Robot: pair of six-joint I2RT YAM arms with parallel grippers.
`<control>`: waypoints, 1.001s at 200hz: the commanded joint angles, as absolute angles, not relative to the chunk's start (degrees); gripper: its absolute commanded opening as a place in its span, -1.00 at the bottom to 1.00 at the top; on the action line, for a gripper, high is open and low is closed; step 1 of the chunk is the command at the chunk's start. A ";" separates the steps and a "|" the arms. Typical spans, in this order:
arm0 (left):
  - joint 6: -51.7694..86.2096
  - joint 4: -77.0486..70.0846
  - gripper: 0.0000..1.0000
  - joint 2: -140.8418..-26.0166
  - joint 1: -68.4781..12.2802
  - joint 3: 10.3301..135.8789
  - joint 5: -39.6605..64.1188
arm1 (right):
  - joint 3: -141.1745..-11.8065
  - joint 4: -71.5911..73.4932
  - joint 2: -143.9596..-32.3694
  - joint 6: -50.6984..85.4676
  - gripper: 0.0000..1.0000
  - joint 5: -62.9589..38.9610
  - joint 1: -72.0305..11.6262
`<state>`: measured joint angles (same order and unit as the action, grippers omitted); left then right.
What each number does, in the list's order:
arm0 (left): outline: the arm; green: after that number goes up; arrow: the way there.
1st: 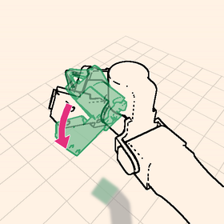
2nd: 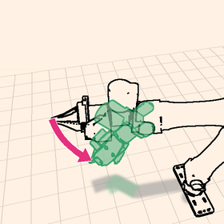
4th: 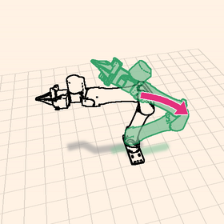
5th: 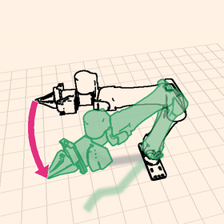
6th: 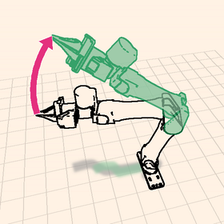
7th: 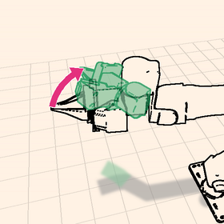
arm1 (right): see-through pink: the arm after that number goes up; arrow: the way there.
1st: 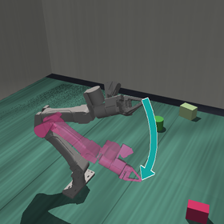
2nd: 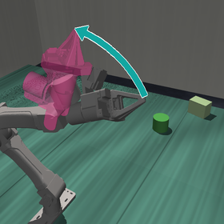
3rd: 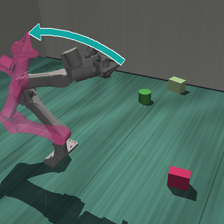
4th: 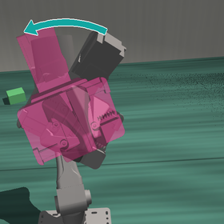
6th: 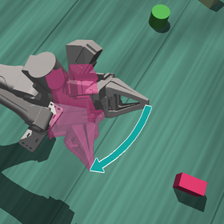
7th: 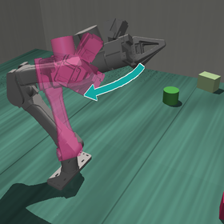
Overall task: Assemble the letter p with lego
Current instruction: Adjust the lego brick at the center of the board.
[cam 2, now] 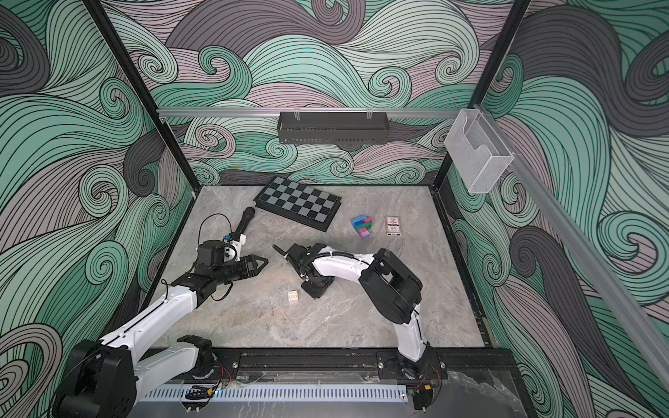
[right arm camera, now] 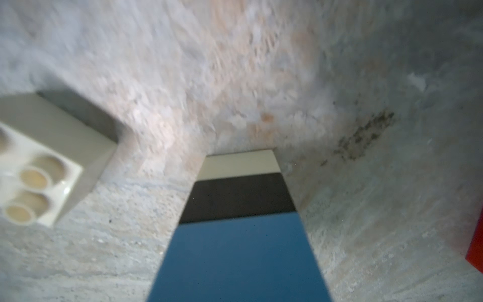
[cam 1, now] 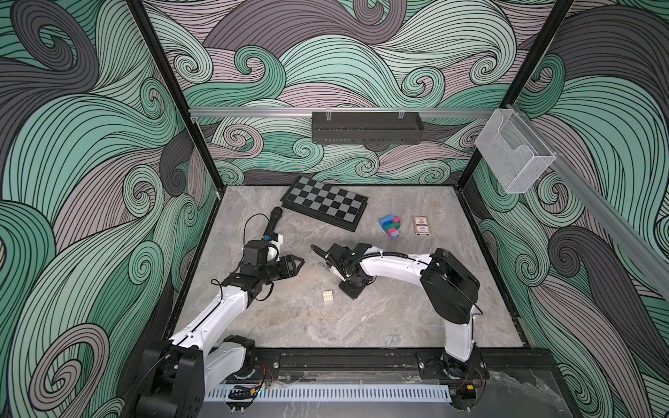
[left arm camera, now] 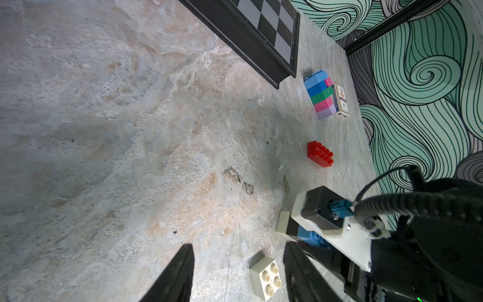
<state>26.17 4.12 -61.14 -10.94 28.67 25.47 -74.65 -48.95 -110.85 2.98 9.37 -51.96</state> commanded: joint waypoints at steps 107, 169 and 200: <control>24.80 4.94 0.13 -60.58 -10.55 28.08 24.44 | -73.96 -45.35 -111.59 -2.05 -0.26 7.25 -49.71; 24.57 4.66 0.13 -61.30 -10.54 28.21 24.36 | -70.74 -46.43 -109.63 -2.13 -0.27 7.38 -48.38; 24.53 4.32 0.12 -61.45 -10.55 28.13 24.70 | -68.85 -46.39 -108.46 -1.85 -0.15 6.44 -48.43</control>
